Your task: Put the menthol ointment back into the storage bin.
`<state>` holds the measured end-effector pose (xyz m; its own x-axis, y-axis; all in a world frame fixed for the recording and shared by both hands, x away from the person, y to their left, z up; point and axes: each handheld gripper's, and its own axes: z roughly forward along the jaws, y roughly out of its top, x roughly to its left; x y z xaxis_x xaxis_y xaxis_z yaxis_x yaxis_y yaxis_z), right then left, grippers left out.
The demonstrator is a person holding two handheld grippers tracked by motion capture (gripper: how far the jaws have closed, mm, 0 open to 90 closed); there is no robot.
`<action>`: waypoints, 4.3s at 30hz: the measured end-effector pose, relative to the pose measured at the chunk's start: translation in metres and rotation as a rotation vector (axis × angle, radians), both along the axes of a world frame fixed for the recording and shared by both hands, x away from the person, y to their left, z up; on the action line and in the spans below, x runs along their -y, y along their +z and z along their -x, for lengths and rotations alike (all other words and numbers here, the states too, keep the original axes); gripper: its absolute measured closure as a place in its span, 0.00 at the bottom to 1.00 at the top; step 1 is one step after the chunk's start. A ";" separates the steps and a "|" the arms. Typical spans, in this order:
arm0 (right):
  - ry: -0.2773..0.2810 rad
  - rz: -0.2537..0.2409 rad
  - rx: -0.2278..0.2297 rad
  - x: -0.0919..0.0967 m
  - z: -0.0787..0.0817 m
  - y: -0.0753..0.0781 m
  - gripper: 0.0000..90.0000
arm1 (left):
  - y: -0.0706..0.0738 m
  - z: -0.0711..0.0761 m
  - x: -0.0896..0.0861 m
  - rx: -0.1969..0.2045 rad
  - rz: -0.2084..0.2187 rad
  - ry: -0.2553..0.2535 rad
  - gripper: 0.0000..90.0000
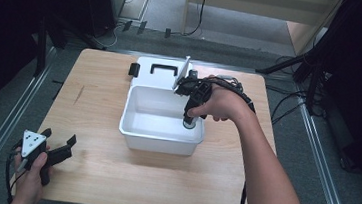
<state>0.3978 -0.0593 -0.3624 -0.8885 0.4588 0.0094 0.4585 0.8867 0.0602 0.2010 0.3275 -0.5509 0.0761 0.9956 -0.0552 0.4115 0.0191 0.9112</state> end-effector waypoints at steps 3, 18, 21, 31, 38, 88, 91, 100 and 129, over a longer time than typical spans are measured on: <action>0.010 -0.003 -0.004 -0.001 0.000 -0.005 0.57 | 0.000 0.000 0.000 0.000 0.001 -0.001 0.15; 0.058 -0.012 -0.004 -0.003 0.001 -0.034 0.57 | 0.000 0.000 0.000 0.002 0.001 -0.001 0.15; 0.069 -0.013 0.003 -0.002 0.002 -0.037 0.57 | 0.000 0.000 0.000 0.003 0.001 -0.001 0.15; 0.108 -0.012 0.007 -0.002 0.003 -0.052 0.57 | 0.000 0.000 0.000 0.000 -0.001 -0.001 0.15; 0.117 -0.008 0.005 -0.003 0.003 -0.063 0.57 | 0.000 0.000 0.000 0.000 -0.001 -0.002 0.15; 0.189 0.124 0.023 -0.016 0.008 -0.083 0.57 | 0.000 0.000 0.000 0.000 0.000 -0.001 0.16; 0.190 0.126 0.024 -0.016 0.007 -0.083 0.57 | 0.000 0.000 0.000 -0.001 -0.001 -0.001 0.15; 0.192 0.134 0.023 -0.017 0.008 -0.084 0.57 | 0.000 0.000 0.000 0.000 0.001 -0.001 0.15; 0.153 0.071 0.059 -0.005 0.006 -0.057 0.51 | 0.000 0.000 0.001 0.002 0.000 0.001 0.16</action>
